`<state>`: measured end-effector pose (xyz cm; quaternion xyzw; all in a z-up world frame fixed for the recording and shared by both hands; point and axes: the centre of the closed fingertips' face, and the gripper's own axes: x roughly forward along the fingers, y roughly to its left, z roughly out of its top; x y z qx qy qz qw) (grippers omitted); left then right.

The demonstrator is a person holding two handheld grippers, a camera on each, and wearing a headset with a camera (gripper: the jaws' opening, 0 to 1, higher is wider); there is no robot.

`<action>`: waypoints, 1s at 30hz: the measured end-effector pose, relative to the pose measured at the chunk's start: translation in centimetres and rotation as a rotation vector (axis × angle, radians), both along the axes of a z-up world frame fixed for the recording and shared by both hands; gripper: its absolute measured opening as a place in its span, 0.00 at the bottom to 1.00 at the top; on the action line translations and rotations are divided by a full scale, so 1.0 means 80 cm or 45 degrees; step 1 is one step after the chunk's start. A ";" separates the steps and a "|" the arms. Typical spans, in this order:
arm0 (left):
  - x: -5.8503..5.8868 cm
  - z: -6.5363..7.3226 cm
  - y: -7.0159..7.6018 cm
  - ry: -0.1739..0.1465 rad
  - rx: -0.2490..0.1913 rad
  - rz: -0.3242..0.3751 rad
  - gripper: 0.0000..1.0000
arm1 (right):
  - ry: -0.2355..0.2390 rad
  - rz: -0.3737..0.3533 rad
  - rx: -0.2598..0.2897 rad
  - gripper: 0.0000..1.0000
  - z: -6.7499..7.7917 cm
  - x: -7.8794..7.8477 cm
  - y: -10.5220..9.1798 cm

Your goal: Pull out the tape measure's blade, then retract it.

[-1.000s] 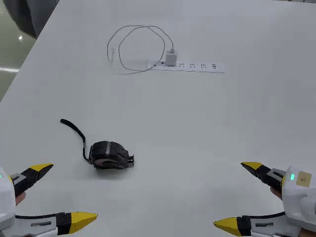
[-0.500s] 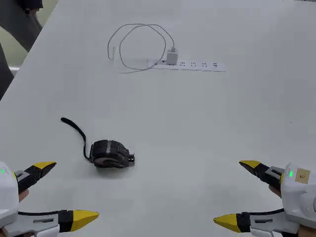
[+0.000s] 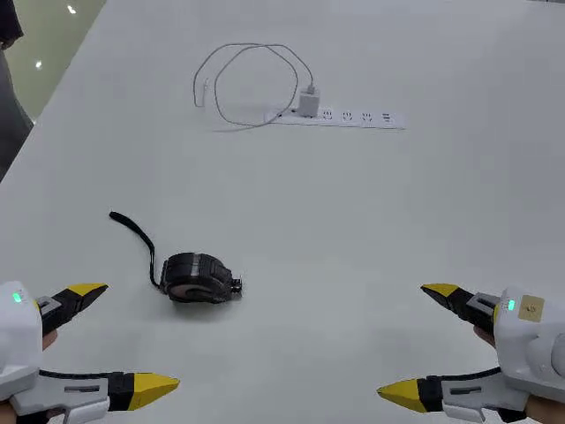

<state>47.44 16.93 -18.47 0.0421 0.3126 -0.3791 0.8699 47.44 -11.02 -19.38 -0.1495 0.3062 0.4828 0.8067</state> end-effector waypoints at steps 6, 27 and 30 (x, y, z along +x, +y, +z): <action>0.004 -0.001 -0.002 0.001 0.006 -0.020 0.99 | 0.001 0.013 -0.002 0.89 -0.001 0.004 0.001; 0.038 -0.009 -0.013 0.010 0.088 -0.190 0.98 | 0.009 0.160 -0.039 0.88 -0.012 0.029 0.031; 0.042 -0.011 -0.014 0.008 0.110 -0.217 0.97 | 0.014 0.183 -0.047 0.87 -0.015 0.032 0.035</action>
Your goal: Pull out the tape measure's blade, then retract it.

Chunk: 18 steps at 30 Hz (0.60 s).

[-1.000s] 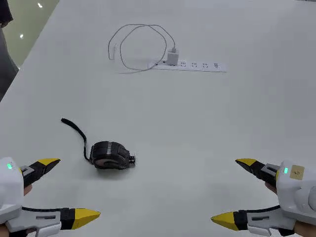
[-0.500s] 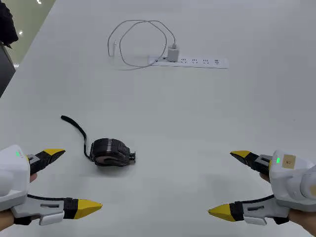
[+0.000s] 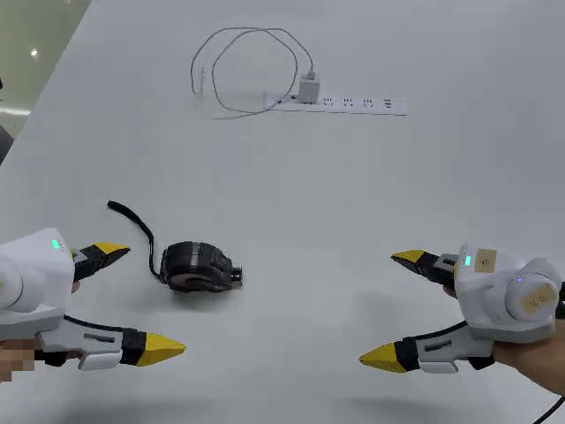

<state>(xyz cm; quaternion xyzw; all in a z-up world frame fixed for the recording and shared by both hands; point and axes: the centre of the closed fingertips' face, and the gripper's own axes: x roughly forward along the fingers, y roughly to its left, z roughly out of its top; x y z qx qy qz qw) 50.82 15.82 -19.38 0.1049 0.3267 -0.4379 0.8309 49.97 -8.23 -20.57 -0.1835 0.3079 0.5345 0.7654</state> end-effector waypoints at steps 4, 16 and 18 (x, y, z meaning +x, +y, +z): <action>0.004 -0.004 0.000 -0.002 0.031 -0.031 0.95 | 0.003 0.020 -0.005 0.87 -0.002 0.003 0.003; 0.017 -0.016 -0.003 0.009 0.123 -0.139 0.88 | 0.009 0.083 -0.032 0.85 -0.009 0.013 0.015; 0.020 -0.018 -0.005 0.009 0.129 -0.154 0.86 | 0.010 0.087 -0.029 0.85 -0.009 0.016 0.016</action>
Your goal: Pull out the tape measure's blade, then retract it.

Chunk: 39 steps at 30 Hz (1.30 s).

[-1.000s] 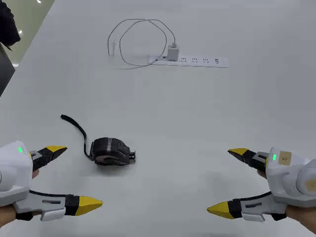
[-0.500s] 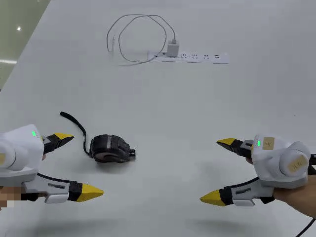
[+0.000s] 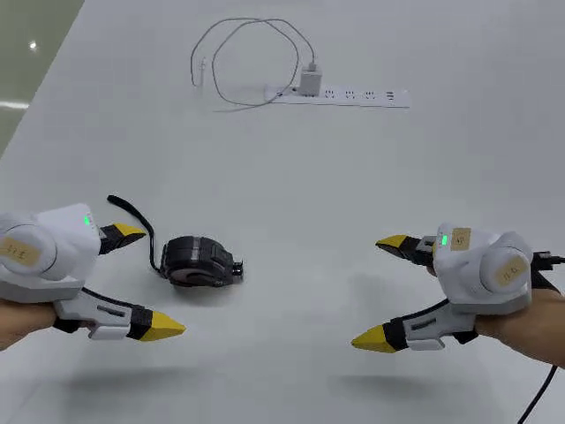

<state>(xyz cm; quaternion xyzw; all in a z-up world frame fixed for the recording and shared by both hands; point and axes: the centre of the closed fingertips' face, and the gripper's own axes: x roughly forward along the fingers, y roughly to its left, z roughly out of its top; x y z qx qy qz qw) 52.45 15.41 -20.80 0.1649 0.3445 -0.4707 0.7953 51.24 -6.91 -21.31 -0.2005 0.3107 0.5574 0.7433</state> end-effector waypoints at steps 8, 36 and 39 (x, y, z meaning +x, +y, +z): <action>0.009 -0.009 -0.003 0.010 0.062 -0.053 0.80 | 0.006 0.019 -0.001 0.84 -0.004 0.005 0.005; 0.030 -0.036 -0.009 0.015 0.172 -0.175 0.46 | 0.027 0.064 0.023 0.82 -0.010 0.017 0.032; 0.033 -0.039 -0.009 0.007 0.183 -0.186 0.43 | 0.028 0.065 0.026 0.82 -0.011 0.018 0.034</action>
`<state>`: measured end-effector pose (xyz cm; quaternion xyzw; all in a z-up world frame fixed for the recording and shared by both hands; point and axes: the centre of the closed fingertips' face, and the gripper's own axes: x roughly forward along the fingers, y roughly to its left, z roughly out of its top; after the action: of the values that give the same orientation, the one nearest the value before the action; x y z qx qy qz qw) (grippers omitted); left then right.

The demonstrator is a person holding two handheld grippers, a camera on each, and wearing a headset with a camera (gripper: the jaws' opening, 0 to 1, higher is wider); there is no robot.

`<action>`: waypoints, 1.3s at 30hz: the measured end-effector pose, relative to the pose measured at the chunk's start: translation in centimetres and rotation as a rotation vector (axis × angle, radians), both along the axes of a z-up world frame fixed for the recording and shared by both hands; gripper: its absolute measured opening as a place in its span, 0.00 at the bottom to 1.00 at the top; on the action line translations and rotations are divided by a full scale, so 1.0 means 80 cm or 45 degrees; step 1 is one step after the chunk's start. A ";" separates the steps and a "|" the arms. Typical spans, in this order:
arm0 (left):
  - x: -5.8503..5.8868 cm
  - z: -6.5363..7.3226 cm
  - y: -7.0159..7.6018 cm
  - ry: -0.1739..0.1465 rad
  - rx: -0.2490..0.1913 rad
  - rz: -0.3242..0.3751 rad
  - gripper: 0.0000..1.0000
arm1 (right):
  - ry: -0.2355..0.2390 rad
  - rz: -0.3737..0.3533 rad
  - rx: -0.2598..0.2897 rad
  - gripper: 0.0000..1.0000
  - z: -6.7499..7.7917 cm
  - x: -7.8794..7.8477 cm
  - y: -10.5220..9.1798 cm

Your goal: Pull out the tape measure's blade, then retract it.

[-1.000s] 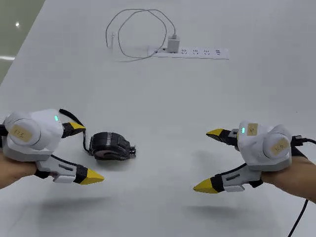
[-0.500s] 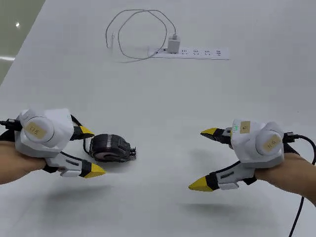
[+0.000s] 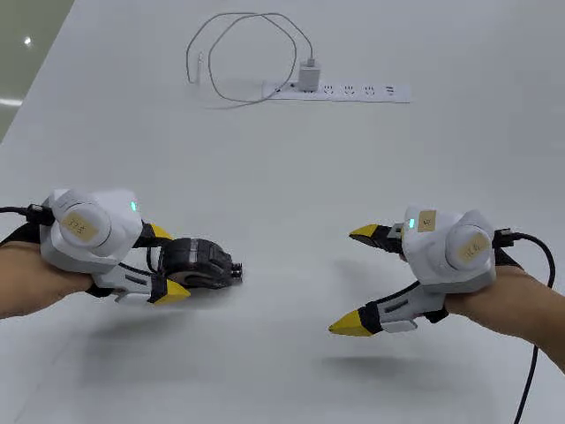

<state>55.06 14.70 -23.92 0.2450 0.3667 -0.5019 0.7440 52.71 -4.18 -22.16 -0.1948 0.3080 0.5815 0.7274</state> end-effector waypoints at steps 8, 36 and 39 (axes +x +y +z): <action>0.003 -0.005 0.000 0.004 0.013 -0.013 0.36 | 0.006 0.012 0.003 0.81 -0.004 0.003 0.005; 0.002 -0.010 -0.003 -0.005 0.049 -0.081 0.29 | 0.004 0.050 0.023 0.78 -0.007 0.012 0.029; 0.002 -0.010 -0.003 -0.001 0.055 -0.083 0.29 | 0.001 0.061 0.026 0.78 -0.008 0.013 0.036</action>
<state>55.19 14.50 -24.71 0.2730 0.3691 -0.5179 0.7219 53.78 -1.33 -22.80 -0.1946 0.2976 0.6018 0.7151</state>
